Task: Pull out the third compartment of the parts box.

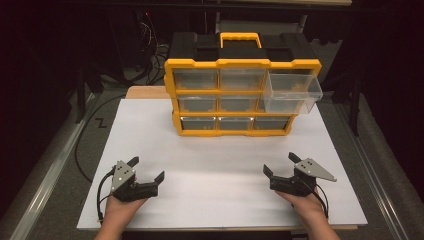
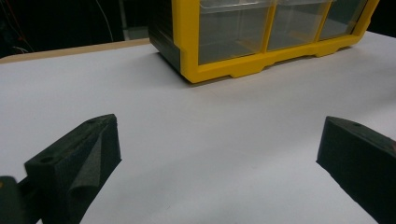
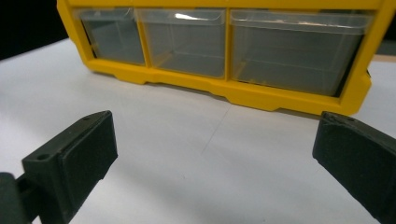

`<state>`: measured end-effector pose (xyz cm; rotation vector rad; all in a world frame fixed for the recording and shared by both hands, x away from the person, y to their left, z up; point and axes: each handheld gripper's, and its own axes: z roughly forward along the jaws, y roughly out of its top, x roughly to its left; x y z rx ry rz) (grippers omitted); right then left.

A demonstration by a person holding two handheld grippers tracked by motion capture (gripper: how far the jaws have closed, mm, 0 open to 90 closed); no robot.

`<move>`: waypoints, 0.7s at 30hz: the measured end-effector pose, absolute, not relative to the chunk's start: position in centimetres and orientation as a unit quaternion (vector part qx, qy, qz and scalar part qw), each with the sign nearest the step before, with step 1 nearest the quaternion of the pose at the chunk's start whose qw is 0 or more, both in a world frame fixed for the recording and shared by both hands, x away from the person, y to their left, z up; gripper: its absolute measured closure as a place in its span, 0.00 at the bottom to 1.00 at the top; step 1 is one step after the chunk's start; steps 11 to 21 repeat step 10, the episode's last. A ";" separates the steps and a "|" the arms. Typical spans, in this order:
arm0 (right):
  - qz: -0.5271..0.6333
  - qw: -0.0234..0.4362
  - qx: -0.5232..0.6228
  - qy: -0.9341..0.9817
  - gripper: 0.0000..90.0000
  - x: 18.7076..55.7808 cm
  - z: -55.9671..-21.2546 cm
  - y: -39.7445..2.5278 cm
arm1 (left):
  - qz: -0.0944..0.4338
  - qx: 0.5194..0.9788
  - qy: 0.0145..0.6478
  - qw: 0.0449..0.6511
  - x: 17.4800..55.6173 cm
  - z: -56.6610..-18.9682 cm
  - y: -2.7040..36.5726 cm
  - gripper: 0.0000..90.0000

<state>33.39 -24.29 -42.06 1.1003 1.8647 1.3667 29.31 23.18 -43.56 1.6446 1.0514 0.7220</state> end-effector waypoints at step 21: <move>0.510 0.299 0.397 0.702 0.02 33.3 -41.9 -24.1 | 0.302 0.681 0.438 0.504 29.2 -43.6 23.2 0.01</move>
